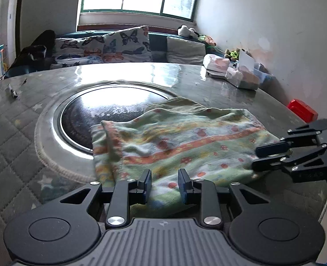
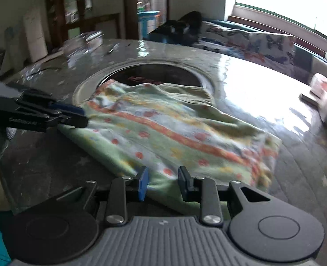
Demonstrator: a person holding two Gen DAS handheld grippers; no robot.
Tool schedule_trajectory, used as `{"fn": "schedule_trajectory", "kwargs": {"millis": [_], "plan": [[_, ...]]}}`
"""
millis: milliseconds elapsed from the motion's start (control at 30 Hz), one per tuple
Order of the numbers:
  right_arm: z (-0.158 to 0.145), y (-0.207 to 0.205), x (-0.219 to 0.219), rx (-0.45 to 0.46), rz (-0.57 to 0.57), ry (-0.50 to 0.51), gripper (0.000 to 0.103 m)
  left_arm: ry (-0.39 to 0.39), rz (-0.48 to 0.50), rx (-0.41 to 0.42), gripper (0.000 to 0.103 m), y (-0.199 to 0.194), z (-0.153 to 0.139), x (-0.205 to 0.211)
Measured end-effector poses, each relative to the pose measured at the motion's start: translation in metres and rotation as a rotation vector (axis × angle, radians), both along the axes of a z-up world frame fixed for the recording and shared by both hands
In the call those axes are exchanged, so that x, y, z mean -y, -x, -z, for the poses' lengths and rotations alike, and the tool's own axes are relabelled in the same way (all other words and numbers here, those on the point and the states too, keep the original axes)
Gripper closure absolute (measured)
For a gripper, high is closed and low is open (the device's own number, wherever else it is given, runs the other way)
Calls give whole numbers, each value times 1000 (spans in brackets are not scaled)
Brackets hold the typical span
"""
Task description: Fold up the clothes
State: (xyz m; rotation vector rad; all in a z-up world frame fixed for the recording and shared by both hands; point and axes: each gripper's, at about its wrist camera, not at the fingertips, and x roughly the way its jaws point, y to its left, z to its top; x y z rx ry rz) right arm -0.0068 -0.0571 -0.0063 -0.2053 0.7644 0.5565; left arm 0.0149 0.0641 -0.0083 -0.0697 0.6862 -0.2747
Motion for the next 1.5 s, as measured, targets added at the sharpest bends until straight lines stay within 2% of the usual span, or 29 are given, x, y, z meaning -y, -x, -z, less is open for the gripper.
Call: {"fn": "schedule_trajectory", "kwargs": {"millis": [100,200,300,400,600,833,1233,1433,1500], "plan": [[0,4,14,12,56,-9,75,5,-12,1,74,3,1,-3],[2,4,31,-1,104,-45,71,11,-24,0,74,4,1,-8],[3,4,41,4,142,-40,75,12,-37,-3,74,5,1,-11],[0,1,46,-13,161,-58,76,18,-52,-8,74,4,1,-16],[-7,-18,39,14,159,-96,75,39,-67,-20,74,-6,-9,-18],[8,-41,36,-22,184,-103,73,49,-42,-18,74,-39,-18,-4],[-6,-82,28,3,198,-137,71,105,-31,-77,75,-106,-11,16],[9,-105,28,-22,236,-129,71,117,-85,-110,76,-125,1,5],[10,-106,32,-23,244,-140,71,136,-97,-116,73,-128,5,0]]}}
